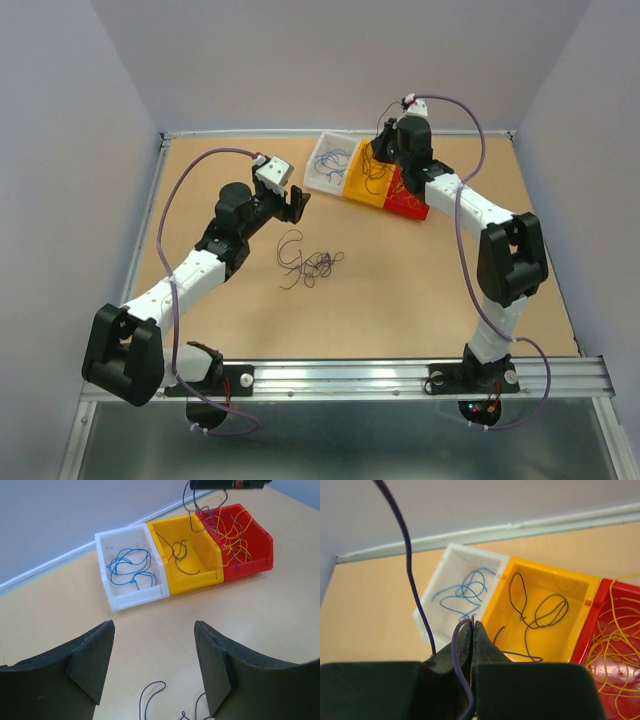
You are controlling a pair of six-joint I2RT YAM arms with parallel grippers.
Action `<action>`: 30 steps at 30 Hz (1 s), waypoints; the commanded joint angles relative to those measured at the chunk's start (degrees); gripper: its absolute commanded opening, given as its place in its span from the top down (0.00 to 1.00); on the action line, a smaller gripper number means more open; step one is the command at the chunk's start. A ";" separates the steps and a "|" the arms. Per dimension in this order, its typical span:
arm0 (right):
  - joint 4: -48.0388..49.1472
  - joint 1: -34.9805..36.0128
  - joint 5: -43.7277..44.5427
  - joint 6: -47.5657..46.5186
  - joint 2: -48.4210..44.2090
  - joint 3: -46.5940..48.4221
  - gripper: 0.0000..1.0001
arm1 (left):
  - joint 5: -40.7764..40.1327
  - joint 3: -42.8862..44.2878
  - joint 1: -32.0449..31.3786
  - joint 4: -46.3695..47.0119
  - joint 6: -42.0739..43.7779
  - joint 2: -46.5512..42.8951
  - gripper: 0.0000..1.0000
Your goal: Untangle the cables
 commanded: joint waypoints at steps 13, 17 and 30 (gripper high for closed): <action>-0.50 -0.32 -2.43 3.59 3.99 9.19 0.99 | -1.25 1.96 0.25 0.60 0.70 -0.34 0.23; -0.41 -0.14 -5.17 4.46 0.38 8.57 0.99 | -1.17 2.23 0.16 0.60 0.88 0.28 0.23; -0.76 -0.40 2.02 4.03 11.17 23.15 0.99 | -1.69 2.31 0.16 0.60 1.14 0.89 0.23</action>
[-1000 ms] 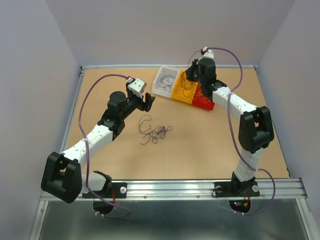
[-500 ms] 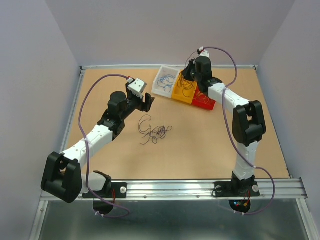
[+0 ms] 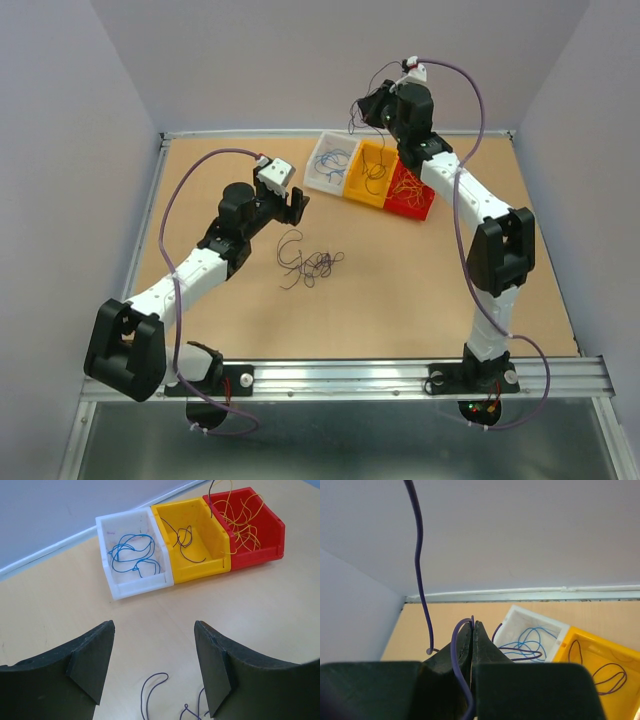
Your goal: Untangle the cables
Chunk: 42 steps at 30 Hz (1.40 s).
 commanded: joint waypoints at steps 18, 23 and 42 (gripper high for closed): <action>-3.54 -0.34 16.97 -0.47 10.06 -8.96 1.00 | -1.45 2.20 0.07 2.20 1.21 -1.25 0.23; -14.48 -0.16 18.45 -0.21 13.41 -6.29 0.99 | -1.90 2.47 -0.28 1.67 1.21 -0.73 0.23; -33.29 1.59 15.73 -6.88 20.45 -1.52 0.99 | -5.59 3.08 -2.12 0.44 2.27 -0.20 0.23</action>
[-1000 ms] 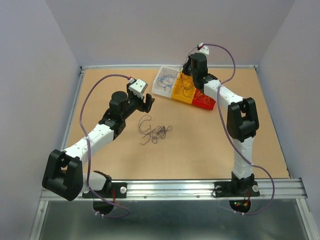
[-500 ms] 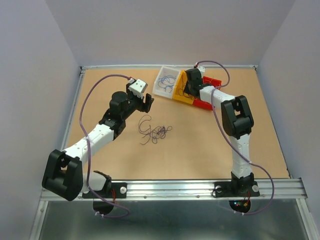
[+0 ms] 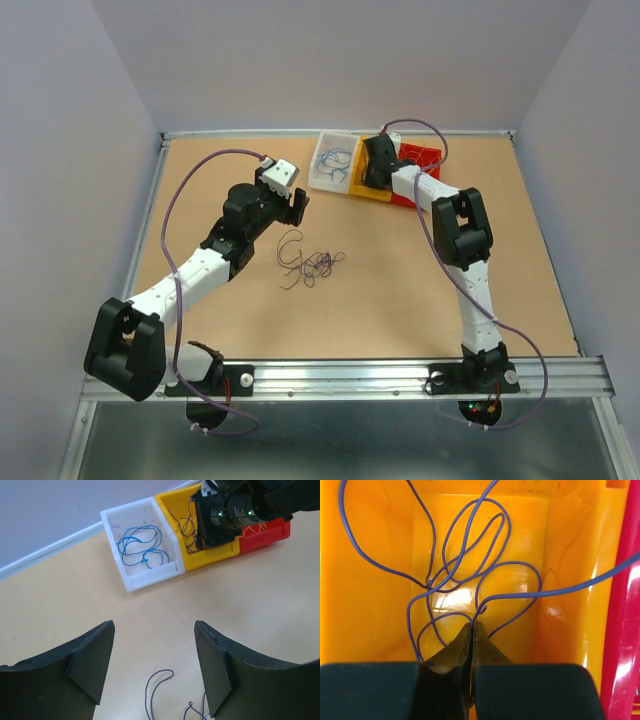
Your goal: Untangle the cables
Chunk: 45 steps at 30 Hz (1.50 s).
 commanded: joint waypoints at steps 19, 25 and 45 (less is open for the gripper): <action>-10.26 2.17 0.48 -6.21 -13.31 -5.72 0.71 | -3.92 2.93 -1.14 1.51 1.66 -0.35 0.22; -11.23 2.17 0.84 -6.91 -14.45 -3.34 0.59 | -4.10 3.54 -1.23 0.98 1.92 0.88 0.22; -13.68 1.29 14.64 -6.03 -8.31 10.71 0.44 | -4.98 4.51 -1.23 -0.42 2.71 1.67 0.16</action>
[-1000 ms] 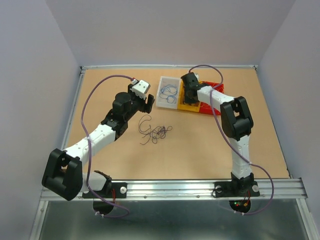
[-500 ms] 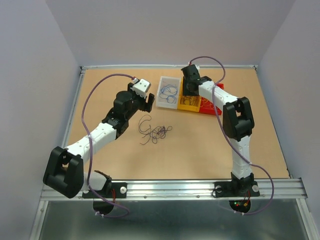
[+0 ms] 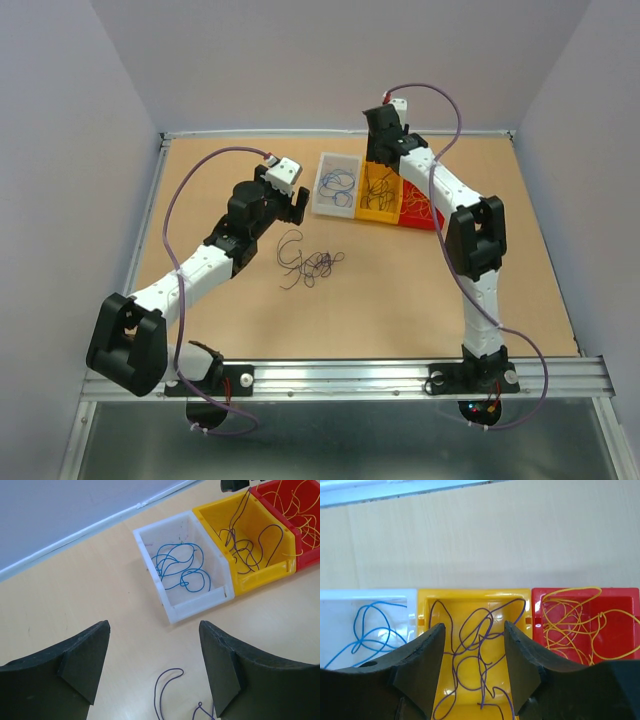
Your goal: Untangle the cables
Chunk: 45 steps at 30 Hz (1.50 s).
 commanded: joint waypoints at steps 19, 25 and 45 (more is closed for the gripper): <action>-2.31 -1.84 4.24 2.72 6.54 4.71 0.61 | -0.36 3.07 -0.47 1.21 1.14 0.60 0.16; -2.04 -1.75 1.77 2.98 7.07 4.80 0.92 | -0.54 3.16 -0.47 1.13 1.32 0.69 0.16; 3.40 -1.49 -9.31 3.07 9.98 -4.07 0.99 | -1.42 4.91 -0.90 -1.68 2.81 2.18 0.16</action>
